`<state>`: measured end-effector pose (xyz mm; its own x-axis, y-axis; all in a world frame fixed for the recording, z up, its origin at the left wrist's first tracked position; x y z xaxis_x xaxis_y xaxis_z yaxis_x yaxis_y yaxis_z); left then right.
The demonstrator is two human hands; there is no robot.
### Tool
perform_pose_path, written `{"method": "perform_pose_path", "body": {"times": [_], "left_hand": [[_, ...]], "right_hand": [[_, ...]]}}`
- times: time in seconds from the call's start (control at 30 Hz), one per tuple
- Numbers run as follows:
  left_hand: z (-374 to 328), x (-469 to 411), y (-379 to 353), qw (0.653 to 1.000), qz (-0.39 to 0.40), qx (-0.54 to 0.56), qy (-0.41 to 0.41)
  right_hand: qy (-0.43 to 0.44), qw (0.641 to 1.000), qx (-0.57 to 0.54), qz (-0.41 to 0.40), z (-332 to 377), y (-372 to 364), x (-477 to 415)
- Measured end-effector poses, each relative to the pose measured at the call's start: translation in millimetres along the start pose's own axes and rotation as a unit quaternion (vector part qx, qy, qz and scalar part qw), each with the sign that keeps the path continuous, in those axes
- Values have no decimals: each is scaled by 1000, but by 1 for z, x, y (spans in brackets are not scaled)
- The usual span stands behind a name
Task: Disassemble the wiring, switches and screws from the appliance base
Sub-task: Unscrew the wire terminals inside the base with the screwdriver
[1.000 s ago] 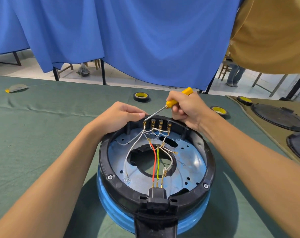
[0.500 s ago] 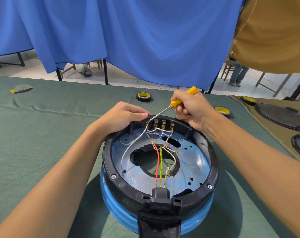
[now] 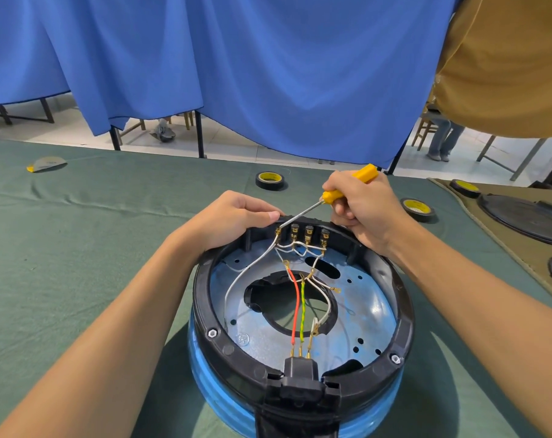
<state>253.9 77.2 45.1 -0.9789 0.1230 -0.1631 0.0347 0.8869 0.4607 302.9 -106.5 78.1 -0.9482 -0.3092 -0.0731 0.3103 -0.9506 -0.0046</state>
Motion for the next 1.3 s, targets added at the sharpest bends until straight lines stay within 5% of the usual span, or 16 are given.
{"method": "perform_pose_path", "body": {"times": [0.43,0.67,0.9,1.3], "left_hand": [[-2,0,0,1000,7,-5,-5],[-1,1,-1,1000,12,14,1],[-1,2,0,1000,4,-3,1],[0,3,-1,1000,5,5,0]], "right_hand": [[-204,976,38,58,-13,-30,-48],[-68,998,16,4,8,-17,-20],[120,980,157,-12,15,5,41],[99,989,104,32,8,9,42]]}}
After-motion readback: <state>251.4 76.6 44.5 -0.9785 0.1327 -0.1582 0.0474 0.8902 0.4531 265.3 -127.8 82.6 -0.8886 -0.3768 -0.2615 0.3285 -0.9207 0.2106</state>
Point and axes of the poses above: each hand's wrist, its own x-axis away from the middle knuckle, its own y-axis out of the back of the hand, z = x × y, the point moved 6 cm from there along -x, towards the middle knuckle, and after that the axes turned 4 degrees about -y, right-handed, at the moved point
